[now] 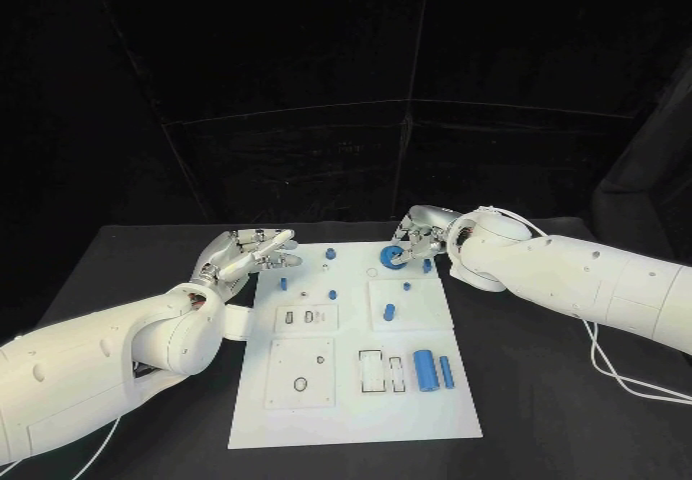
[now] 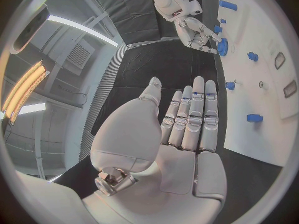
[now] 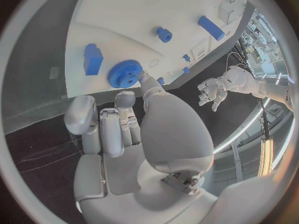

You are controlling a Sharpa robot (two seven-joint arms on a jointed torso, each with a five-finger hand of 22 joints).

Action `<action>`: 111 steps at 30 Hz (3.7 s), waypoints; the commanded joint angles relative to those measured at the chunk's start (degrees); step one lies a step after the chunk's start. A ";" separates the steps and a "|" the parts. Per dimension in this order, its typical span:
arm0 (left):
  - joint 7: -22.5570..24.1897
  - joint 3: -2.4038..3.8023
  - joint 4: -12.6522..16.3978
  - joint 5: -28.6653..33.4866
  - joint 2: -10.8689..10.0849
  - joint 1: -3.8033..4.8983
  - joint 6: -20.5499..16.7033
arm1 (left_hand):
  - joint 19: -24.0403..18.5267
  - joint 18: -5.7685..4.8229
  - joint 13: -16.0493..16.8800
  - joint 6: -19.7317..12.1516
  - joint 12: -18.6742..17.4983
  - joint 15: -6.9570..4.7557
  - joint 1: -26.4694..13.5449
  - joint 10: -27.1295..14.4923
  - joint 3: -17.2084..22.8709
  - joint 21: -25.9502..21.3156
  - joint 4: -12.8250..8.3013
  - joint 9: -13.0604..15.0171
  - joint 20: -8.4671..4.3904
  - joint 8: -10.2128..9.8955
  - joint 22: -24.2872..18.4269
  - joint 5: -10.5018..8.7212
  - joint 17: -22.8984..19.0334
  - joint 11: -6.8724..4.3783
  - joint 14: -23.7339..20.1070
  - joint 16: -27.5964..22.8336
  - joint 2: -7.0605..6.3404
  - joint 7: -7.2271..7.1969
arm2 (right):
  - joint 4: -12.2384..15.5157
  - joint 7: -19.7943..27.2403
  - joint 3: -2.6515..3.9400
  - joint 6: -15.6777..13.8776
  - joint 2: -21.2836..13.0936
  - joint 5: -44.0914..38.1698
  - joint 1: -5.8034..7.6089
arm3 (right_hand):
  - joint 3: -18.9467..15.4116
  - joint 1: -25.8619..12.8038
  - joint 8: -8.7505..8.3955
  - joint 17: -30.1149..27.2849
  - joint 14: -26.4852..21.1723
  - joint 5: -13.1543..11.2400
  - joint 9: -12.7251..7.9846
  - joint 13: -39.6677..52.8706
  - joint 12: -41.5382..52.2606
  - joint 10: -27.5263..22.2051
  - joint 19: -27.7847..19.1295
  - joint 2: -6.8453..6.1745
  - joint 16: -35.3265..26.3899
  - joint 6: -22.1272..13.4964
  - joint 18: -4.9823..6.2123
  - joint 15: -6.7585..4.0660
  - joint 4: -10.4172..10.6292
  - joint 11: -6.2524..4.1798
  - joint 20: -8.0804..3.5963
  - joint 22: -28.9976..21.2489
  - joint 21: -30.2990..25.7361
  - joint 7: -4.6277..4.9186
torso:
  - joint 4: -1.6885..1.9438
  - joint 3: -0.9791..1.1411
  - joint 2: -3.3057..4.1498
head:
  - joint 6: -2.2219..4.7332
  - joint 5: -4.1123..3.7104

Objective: Assemble the parts on the task board

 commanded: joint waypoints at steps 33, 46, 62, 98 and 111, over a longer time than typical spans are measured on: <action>-0.09 0.01 -0.32 0.04 0.24 0.04 1.13 | 0.53 0.40 -0.04 0.41 -0.39 0.07 -0.06 0.44 0.04 -0.36 -0.38 -0.02 0.01 -0.33 -0.12 0.23 0.09 -0.08 0.46 -0.46 0.73 0.07 | 3.04 -0.78 0.02 -8.38 1.07 -7.18 0.02 | 10.95 5.24 4.32 5.38 3.99 -5.43 1.09 18.53 16.47 6.84 3.01 6.41 2.48 10.80 -2.10 -1.42 -3.75 -2.17 -1.48 6.43 3.97 -2.83 | 0.01 -0.02 -0.02 | -0.45 0.08; -0.06 0.01 -0.24 0.04 0.20 0.05 1.23 | 0.57 0.39 -0.05 0.43 -0.45 0.07 0.00 0.45 0.05 -0.42 -0.47 -0.02 0.00 -0.37 -0.16 0.24 0.12 -0.09 0.47 -0.54 0.83 0.03 | 6.93 -0.97 0.02 -12.64 4.65 -10.95 0.01 | 13.53 2.32 3.13 5.52 3.99 -5.45 0.77 18.90 16.25 6.74 3.46 4.59 2.53 10.47 -2.33 -1.32 -4.22 -1.98 -1.53 7.58 4.56 -2.55 | 0.19 -0.12 0.00 | -0.41 0.35; 0.00 0.01 -0.56 0.04 0.43 0.06 1.01 | 0.59 0.39 -0.05 0.45 -0.47 0.07 0.03 0.46 0.06 -0.44 -0.51 -0.02 0.00 -0.38 -0.18 0.24 0.13 -0.10 0.48 -0.57 0.87 0.01 | 0.13 -1.49 -0.18 -6.64 13.71 -11.73 -1.67 | 14.38 0.68 2.42 5.42 3.95 -5.59 0.55 18.80 15.85 6.52 3.50 3.73 2.47 10.16 -2.37 -1.12 -3.99 -1.74 -1.35 7.78 4.65 -2.30 | 0.10 0.02 0.04 | -1.18 1.33; -0.15 0.01 -0.70 0.04 0.44 0.07 1.05 | 0.63 0.38 -0.07 0.45 -0.56 0.07 0.11 0.45 0.03 -0.52 -0.64 -0.03 -0.01 -0.44 -0.24 0.23 0.16 -0.10 0.47 -0.69 0.93 0.02 | -3.26 -2.41 -0.21 -0.02 15.72 -9.48 -2.29 | 1.59 -14.14 -0.71 7.84 4.24 4.65 0.08 15.58 12.11 3.15 3.22 1.26 3.42 0.53 -2.40 1.40 8.08 1.10 1.06 8.32 5.02 0.59 | -0.04 0.06 0.04 | -1.48 1.30; -0.18 0.01 -0.68 0.04 0.15 0.07 1.05 | 0.65 0.38 -0.08 0.42 -0.62 0.08 0.11 0.41 0.00 -0.55 -0.69 -0.04 -0.01 -0.49 -0.27 0.23 0.18 -0.08 0.46 -0.74 0.93 0.06 | 0.10 4.87 -0.23 -16.17 11.52 -4.31 -2.30 | -0.38 -7.90 -0.99 8.49 4.36 5.56 -0.05 18.96 15.72 4.96 3.73 3.21 3.68 0.79 -2.60 1.32 6.83 0.99 0.99 9.48 5.70 0.53 | -0.26 0.22 -0.02 | -1.05 1.02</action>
